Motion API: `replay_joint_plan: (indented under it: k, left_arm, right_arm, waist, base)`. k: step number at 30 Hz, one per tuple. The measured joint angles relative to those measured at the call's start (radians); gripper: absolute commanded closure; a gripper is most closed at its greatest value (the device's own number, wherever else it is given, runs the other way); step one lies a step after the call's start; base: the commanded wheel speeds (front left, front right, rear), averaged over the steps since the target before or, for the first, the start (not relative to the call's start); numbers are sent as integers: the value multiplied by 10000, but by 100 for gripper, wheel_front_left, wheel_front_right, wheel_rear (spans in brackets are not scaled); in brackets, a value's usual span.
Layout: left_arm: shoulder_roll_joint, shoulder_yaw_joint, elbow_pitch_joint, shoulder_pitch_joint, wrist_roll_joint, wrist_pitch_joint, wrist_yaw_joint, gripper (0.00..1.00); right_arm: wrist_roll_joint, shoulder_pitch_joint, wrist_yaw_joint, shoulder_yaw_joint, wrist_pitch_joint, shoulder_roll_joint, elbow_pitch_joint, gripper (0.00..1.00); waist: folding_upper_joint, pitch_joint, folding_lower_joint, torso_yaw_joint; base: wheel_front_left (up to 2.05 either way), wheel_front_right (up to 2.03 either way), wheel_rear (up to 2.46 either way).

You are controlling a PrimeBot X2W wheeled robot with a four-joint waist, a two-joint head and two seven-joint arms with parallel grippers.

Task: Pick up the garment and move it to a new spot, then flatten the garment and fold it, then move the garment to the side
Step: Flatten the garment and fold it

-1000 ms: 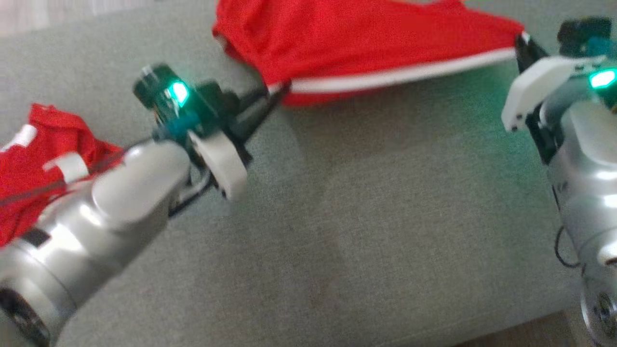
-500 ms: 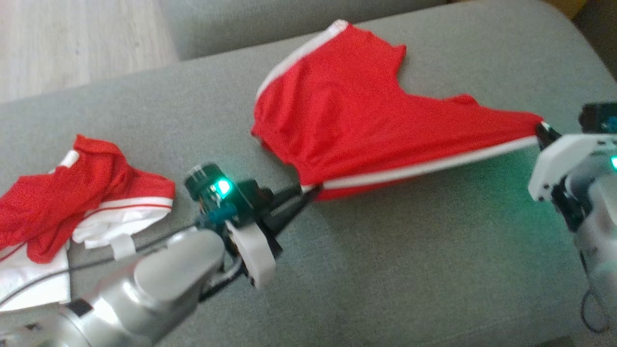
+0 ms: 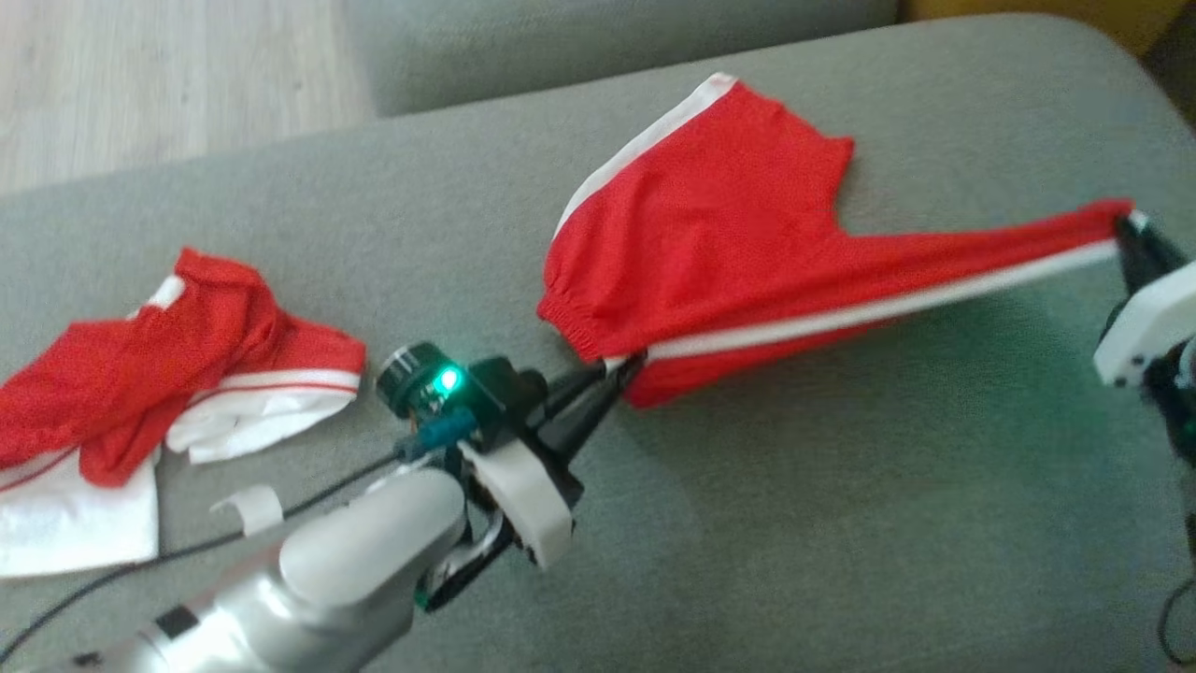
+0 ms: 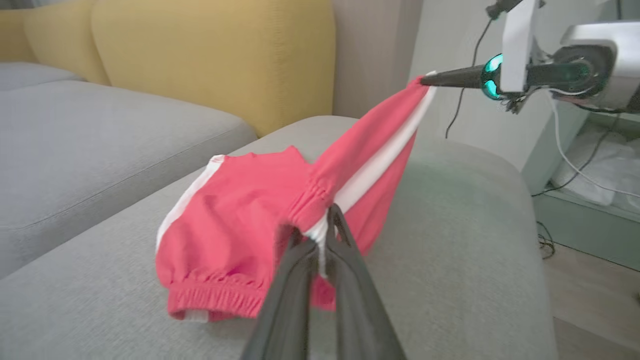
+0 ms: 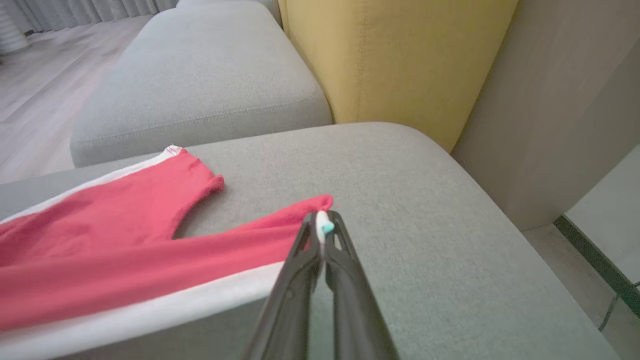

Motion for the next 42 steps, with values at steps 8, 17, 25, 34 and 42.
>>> replay_joint_plan:
  k: [8, 17, 25, 34, 42]
  left_arm:
    - [-435, 631, 430, -1051, -238, 240, 466, 100]
    - [-1024, 644, 1007, -1670, -244, 251, 414, 100]
    - [-1618, 637, 1664, -2435, -65, 236, 188, 100]
    - [-2169, 596, 2205, -3036, 119, 134, -10, 100]
    - [-2405, 523, 2585, -3229, 196, 61, -155, 35]
  right_arm:
    - [-1367, -1311, 0, -1574, 865, 1101, -1283, 100]
    - [-2941, -3516, 0, -1691, 922, 1398, -221, 100]
    - [-4406, -5211, 0, -1632, 198, 1306, 1588, 100]
    - [-5239, -6422, 0, -1873, -583, 1106, 3139, 100]
    - [-5906, -6835, -2, -2479, -1001, 1055, 4102, 0]
  waist:
    - [0, 1083, 1, 759]
    - [0, 2176, 2, 1554]
    - [-1, 3231, 2, 2283]
    - [-1, 4048, 1, 2874]
    - [-1, 4312, 1, 3029]
  base:
    - [0, 0, 0]
    - [0, 0, 0]
    - [0, 0, 0]
    - [0, 0, 0]
    - [0, 0, 0]
